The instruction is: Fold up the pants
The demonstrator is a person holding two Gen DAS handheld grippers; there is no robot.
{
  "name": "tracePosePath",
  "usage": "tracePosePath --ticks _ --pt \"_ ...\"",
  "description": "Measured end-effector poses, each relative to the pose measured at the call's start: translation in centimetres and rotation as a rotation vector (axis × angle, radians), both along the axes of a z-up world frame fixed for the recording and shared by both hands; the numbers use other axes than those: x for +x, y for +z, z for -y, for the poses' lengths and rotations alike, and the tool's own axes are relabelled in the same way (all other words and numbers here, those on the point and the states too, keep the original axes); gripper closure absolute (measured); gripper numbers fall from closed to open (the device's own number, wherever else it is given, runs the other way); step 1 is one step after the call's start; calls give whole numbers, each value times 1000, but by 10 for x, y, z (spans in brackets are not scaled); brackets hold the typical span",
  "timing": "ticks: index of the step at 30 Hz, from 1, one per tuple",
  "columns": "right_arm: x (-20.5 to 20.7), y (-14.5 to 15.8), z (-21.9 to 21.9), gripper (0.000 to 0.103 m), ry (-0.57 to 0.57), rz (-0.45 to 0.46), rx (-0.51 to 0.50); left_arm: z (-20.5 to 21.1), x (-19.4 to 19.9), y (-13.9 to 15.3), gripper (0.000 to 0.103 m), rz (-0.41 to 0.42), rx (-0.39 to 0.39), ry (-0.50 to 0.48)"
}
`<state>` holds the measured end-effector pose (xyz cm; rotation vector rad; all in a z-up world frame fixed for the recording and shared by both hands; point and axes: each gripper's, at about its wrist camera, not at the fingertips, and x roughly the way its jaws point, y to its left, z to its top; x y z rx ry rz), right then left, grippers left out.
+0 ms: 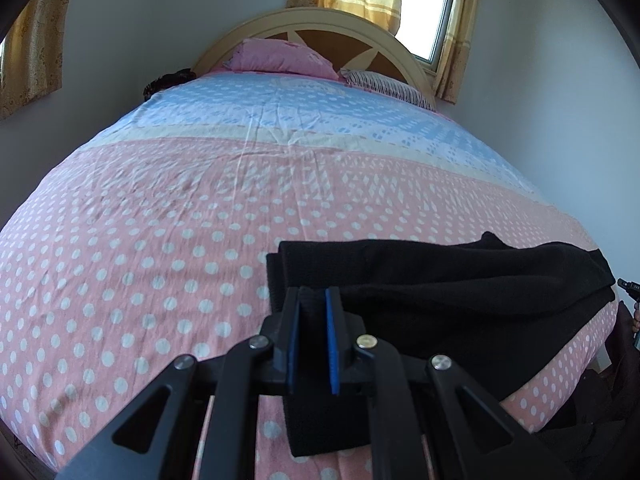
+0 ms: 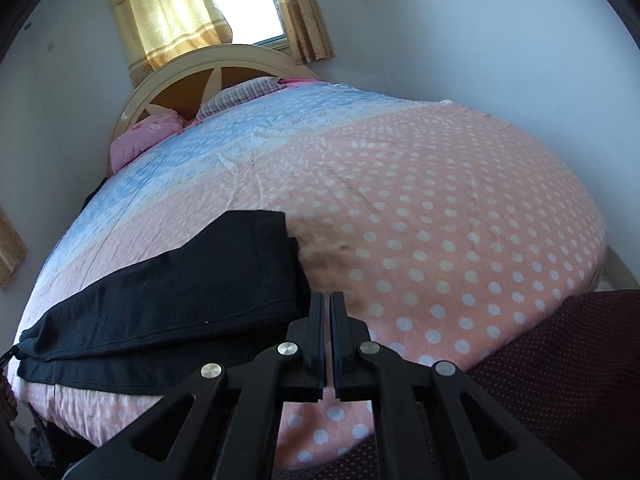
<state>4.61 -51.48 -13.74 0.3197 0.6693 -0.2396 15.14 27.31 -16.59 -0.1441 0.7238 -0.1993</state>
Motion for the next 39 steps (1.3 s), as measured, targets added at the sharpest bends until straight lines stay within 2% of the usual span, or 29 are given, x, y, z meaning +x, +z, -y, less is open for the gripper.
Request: tracePosePath --ticks 2,3,4,6,9,13,15,17,19,23,26,29,31,32,35,37,39 --pt "-4 14 -9 76 -19 33 -42 2 0 1 90 6 21 0" --pt "-6 22 -17 49 -4 50 -58 3 1 1 90 9 29 0" --pt "-7 30 -28 37 18 71 -75 4 0 0 90 10 38 0" --pt "-4 48 -58 37 100 108 -121 4 1 0 90 11 39 2" --pt "12 61 -119 37 258 89 -204 4 -1 1 90 17 40 4" --pt "40 48 -209 37 499 6 -286 8 -8 3 82 41 88 15" --pt "49 37 -253 37 612 -15 -327 5 -13 5 75 41 93 11" --pt "58 26 -287 37 705 -33 -336 -3 -21 7 62 40 70 8" --pt "64 18 -313 37 767 -39 -333 -15 -32 9 57 43 41 11" --pt "71 3 -351 37 848 -49 -366 -38 -49 9 56 9 5 45" --pt "71 -6 -369 37 888 -57 -386 -43 -56 8 57 -29 -77 26" --pt "69 -9 -385 37 903 -51 -444 -35 -53 7 59 -65 -193 -17" --pt "72 -10 -392 37 908 -59 -446 -25 -47 6 59 -87 -235 -36" --pt "74 -10 -395 37 910 -60 -450 -20 -44 6 59 -94 -241 -40" --pt "75 -15 -403 37 915 -63 -487 -7 -34 2 59 -111 -168 -7" --pt "78 -19 -408 37 921 -70 -492 -4 -29 0 59 -115 -154 4" --pt "81 -23 -416 38 940 -77 -497 -2 -27 1 65 -106 -144 11"
